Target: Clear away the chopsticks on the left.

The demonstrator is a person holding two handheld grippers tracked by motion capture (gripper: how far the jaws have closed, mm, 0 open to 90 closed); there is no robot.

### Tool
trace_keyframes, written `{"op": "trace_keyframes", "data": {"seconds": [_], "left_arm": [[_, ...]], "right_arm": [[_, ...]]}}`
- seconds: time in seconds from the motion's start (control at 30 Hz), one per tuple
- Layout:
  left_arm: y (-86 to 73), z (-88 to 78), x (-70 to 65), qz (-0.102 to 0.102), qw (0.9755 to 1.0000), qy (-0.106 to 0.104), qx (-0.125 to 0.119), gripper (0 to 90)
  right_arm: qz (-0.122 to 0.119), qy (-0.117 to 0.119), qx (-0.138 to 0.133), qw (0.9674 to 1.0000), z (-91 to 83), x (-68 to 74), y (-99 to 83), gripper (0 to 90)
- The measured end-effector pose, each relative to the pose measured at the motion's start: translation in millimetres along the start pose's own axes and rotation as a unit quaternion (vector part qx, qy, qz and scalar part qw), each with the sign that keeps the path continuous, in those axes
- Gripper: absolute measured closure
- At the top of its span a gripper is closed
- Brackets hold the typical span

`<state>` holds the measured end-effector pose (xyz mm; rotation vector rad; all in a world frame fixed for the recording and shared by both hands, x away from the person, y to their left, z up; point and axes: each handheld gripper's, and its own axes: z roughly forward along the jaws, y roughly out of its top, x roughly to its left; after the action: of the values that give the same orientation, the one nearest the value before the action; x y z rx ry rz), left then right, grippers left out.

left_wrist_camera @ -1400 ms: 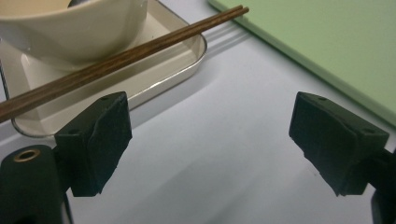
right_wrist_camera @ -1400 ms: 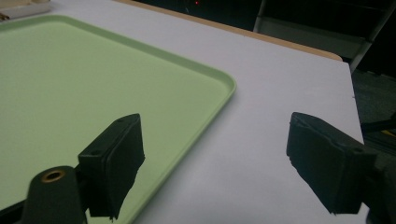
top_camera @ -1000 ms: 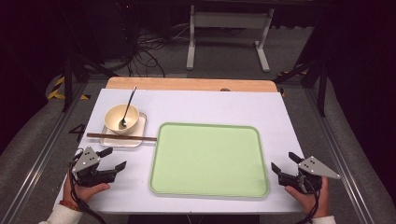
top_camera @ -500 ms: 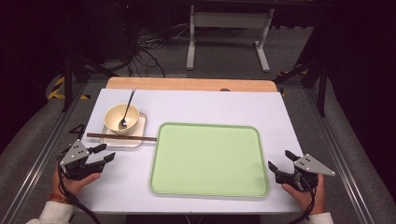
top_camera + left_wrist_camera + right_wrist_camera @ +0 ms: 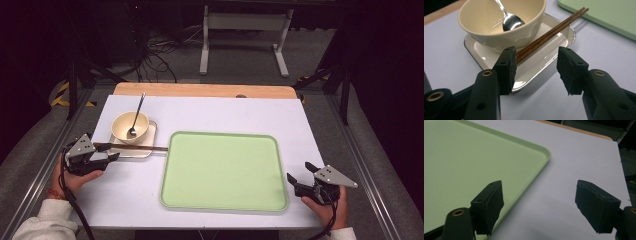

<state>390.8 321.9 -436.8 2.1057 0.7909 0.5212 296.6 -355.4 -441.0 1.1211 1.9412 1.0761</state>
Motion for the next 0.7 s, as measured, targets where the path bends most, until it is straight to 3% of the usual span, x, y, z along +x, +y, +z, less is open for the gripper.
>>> {"op": "trace_keyframes", "data": {"seconds": [0.1,0.3,0.5,0.67,0.7], "left_arm": [[1.2,7.1,5.8,0.002,0.9999,0.001,0.017,51.9],[-0.4,15.8,12.0,0.005,0.9996,-0.003,0.028,55.3],[1.7,28.6,12.3,0.023,0.9985,-0.007,0.049,60.1],[3.0,28.9,12.1,0.025,0.9988,-0.012,0.041,60.4],[2.6,29.8,11.8,0.029,0.9983,-0.012,0.049,62.0]], "right_arm": [[0.002,0.001,0.003,1.0,0.7,-0.2,-0.8,23.1],[0.001,0.003,0.002,1.0,0.2,0.6,-1.0,23.0],[0.003,-0.001,0.008,1.0,2.0,0.6,-1.5,22.8],[0.0,0.001,0.008,1.0,2.0,2.4,-0.8,22.8],[-0.002,0.001,0.011,0.9999,3.0,3.1,-0.8,22.9]]}}
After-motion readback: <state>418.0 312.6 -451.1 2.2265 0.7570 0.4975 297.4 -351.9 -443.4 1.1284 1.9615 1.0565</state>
